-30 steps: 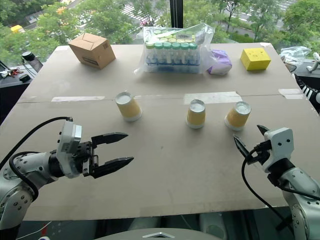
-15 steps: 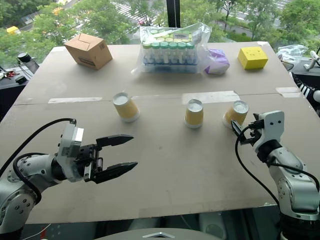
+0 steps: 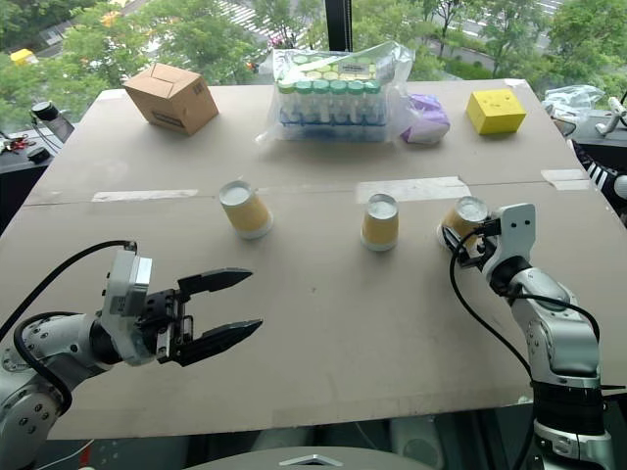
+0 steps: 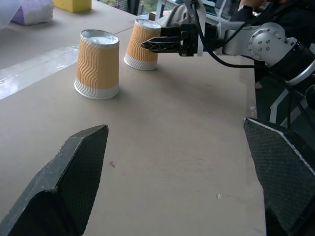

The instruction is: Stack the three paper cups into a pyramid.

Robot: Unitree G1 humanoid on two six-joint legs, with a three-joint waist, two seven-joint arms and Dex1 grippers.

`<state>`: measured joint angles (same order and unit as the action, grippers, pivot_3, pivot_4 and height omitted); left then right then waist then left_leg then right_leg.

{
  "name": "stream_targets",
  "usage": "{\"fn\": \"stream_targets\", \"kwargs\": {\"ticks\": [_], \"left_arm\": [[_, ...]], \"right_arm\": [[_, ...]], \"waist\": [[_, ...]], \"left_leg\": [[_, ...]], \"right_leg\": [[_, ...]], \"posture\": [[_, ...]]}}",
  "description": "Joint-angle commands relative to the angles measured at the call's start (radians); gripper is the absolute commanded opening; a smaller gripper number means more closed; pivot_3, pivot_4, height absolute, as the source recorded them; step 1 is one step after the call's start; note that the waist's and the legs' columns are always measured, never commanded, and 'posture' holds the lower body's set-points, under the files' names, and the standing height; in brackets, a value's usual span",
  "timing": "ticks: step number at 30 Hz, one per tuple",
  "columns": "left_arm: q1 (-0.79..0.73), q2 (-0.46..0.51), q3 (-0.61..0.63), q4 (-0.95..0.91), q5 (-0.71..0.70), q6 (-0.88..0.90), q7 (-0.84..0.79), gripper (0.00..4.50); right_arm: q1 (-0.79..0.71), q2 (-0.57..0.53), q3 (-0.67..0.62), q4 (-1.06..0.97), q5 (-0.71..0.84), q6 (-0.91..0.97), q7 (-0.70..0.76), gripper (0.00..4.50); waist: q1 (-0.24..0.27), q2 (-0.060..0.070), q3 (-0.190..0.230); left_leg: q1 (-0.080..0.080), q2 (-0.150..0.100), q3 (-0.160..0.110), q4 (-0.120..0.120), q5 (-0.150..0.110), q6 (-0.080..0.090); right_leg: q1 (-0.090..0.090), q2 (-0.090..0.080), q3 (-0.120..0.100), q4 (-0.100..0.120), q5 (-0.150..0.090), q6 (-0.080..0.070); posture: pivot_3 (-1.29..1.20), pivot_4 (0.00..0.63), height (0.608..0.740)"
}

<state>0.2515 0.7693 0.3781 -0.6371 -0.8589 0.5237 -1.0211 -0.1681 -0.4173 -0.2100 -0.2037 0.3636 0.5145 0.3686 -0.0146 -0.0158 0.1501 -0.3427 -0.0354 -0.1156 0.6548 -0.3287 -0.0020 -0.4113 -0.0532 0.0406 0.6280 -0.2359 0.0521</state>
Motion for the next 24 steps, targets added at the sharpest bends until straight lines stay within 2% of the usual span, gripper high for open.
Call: {"fn": "stream_targets", "kwargs": {"ticks": [1,2,5,6,7,13,18,24], "left_arm": [[0.011,0.002,0.022,-0.029,-0.018,-0.021,-0.008,4.5],[0.014,0.002,0.023,-0.03,-0.018,-0.022,-0.008,4.5],[0.02,0.001,0.024,-0.031,-0.018,-0.025,-0.006,4.5],[0.022,0.001,0.023,-0.031,-0.018,-0.026,-0.005,4.5],[0.023,0.0,0.022,-0.032,-0.017,-0.027,-0.005,4.5],[0.028,-0.004,0.013,-0.028,-0.014,-0.03,-0.004,4.5],[0.024,-0.002,0.004,-0.009,-0.009,-0.031,-0.015,4.5],[0.023,0.0,-0.011,0.005,0.003,-0.031,-0.027,4.5]], "right_arm": [[-0.033,-0.023,-0.018,0.056,-0.017,-0.067,0.027,3.8],[-0.039,-0.024,-0.019,0.067,-0.018,-0.076,0.03,3.56],[-0.05,-0.029,-0.018,0.084,-0.018,-0.101,0.049,2.11],[-0.051,-0.031,-0.018,0.084,-0.018,-0.106,0.057,1.77],[-0.05,-0.033,-0.018,0.08,-0.015,-0.108,0.065,1.64],[0.032,-0.096,-0.047,-0.033,0.061,-0.061,0.17,1.64],[0.247,-0.222,-0.052,-0.305,0.21,0.033,0.341,1.64],[0.32,-0.226,0.061,-0.417,0.135,-0.008,0.313,1.64]], "waist": [[0.0,0.0,0.0],[0.0,0.0,0.0],[-0.001,0.0,0.0],[-0.001,0.0,0.0],[0.0,0.0,0.0],[0.001,0.0,0.0],[0.003,0.0,-0.001],[-0.002,-0.001,-0.001]], "left_leg": [[0.0,0.0,0.0,0.0,0.0,0.0],[0.0,0.0,0.0,0.0,0.0,0.0],[0.0,0.0,0.0,0.0,0.0,0.0],[0.0,0.0,0.0,0.0,0.0,0.0],[0.0,0.0,0.0,0.0,0.0,0.0],[-0.001,0.0,-0.001,0.0,0.0,0.0],[-0.002,0.0,-0.002,0.0,0.0,0.0],[0.0,0.001,0.0,0.004,0.0,0.0]], "right_leg": [[0.0,0.0,0.0,0.0,0.0,0.0],[0.0,0.0,0.0,0.0,0.0,0.0],[0.0,0.0,0.0,0.0,0.0,0.0],[0.0,0.0,0.0,0.0,0.0,0.0],[0.0,0.0,0.0,0.0,0.0,0.0],[0.0,0.0,-0.001,0.0,0.0,0.0],[0.0,-0.001,-0.001,0.0,0.0,0.0],[0.001,0.002,0.0,0.0,0.002,0.001]], "posture": [[0.0,0.15,0.74],[0.0,0.15,0.74],[0.0,0.15,0.74],[0.0,0.15,0.74],[0.0,0.15,0.74],[0.0,0.15,0.74],[0.0,0.15,0.74],[0.0,0.15,0.74]]}}
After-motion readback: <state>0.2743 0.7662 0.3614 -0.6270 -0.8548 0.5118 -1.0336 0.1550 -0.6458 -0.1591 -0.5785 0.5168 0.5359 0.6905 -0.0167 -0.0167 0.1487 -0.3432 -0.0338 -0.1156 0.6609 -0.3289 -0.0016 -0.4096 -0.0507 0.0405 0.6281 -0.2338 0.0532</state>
